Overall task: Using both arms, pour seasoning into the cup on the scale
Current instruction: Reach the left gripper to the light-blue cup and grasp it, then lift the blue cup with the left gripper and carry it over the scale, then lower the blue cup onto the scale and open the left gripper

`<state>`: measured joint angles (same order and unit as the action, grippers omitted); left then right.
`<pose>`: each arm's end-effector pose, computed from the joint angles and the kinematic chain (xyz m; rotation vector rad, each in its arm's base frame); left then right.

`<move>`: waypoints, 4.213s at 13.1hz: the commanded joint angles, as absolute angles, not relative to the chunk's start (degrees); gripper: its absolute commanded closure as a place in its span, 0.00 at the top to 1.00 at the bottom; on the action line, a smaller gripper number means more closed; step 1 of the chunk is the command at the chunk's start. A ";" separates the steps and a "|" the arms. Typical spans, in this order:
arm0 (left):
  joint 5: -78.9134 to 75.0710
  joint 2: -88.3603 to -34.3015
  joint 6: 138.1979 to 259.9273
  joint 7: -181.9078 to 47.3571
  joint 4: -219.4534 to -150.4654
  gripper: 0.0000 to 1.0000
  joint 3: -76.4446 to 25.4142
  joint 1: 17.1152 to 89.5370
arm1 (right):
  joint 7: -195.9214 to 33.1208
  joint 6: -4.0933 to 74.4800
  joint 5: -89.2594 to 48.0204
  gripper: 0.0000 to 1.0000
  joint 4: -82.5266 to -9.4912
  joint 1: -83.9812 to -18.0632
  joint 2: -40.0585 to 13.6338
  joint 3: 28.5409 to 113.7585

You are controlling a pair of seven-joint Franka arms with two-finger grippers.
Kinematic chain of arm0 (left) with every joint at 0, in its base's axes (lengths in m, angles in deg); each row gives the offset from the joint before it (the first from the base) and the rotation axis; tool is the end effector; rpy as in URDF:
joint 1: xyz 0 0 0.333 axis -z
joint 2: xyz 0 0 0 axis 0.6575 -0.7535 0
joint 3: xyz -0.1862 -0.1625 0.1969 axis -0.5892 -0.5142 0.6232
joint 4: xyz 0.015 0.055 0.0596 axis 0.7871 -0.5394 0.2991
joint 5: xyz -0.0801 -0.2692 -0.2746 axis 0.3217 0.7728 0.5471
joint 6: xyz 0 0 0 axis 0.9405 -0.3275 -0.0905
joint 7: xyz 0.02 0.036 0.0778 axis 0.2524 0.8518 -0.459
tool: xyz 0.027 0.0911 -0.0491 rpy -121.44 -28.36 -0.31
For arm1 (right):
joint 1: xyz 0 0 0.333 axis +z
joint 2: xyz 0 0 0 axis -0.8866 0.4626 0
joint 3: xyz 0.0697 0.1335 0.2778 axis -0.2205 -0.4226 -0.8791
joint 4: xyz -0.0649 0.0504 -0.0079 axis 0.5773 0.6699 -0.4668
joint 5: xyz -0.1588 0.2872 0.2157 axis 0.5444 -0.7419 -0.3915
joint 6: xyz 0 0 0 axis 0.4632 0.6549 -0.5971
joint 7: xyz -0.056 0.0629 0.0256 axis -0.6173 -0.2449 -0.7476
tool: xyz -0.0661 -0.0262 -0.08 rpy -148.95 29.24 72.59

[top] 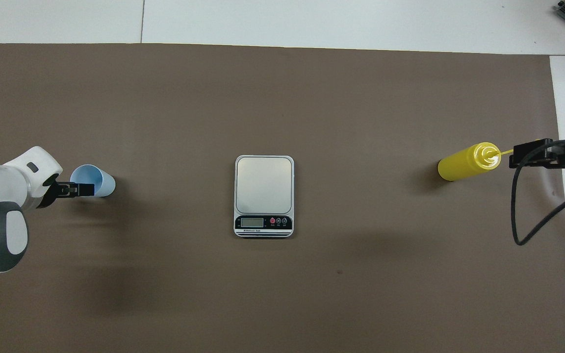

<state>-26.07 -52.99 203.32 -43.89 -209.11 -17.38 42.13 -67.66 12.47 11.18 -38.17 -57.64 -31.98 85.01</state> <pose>0.5214 0.0373 0.3399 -3.1292 0.0835 -0.2102 0.5419 -0.0216 0.6181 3.1217 -0.2028 0.0650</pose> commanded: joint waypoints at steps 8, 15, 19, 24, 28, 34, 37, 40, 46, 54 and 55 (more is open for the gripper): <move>-25.30 -54.60 197.82 -43.75 -203.05 0.00 -17.39 42.51 | -67.69 12.17 11.38 1.00 -38.85 -57.61 -32.77 85.38; -25.30 -56.46 189.26 -66.29 -192.75 0.00 -25.89 42.87 | -67.69 12.25 11.38 1.00 -38.85 -57.61 -32.77 85.38; -25.30 -57.60 189.35 -82.90 -190.29 0.00 -33.81 42.96 | -67.86 12.34 11.38 1.00 -38.85 -57.61 -32.77 85.38; -26.26 -57.77 189.35 -95.24 -189.05 0.00 -41.28 43.75 | -72.42 14.00 11.38 1.00 -39.99 -58.93 -33.03 85.47; -30.56 -57.77 188.30 -105.25 -188.79 0.00 -47.08 43.83 | -77.87 16.82 10.94 1.00 -42.53 -61.30 -33.91 85.47; -38.63 -64.43 183.56 -118.24 -182.47 0.00 -53.41 45.50 | -78.76 18.05 9.09 1.00 -43.33 -61.83 -34.27 85.47; -43.66 -68.49 183.20 -124.51 -180.44 0.00 -55.62 45.50 | -78.50 17.97 9.09 1.00 -43.24 -61.83 -34.27 85.47; -44.71 -70.25 183.81 -127.84 -179.21 0.00 -55.71 46.47 | -78.32 17.88 9.09 1.00 -42.98 -61.66 -34.27 85.29; -46.04 -70.69 186.44 -133.20 -179.64 0.00 -56.50 46.56 | -78.24 17.09 9.18 1.00 -42.89 -61.22 -34.27 84.94; -46.13 -70.43 189.17 -135.68 -182.27 0.00 -57.56 46.65 | -77.97 17.09 9.18 1.00 -42.80 -61.04 -34.27 84.77; -46.13 -70.34 190.05 -136.03 -182.72 0.00 -57.56 46.65 | -77.97 17.09 9.18 1.00 -42.80 -61.04 -34.27 84.77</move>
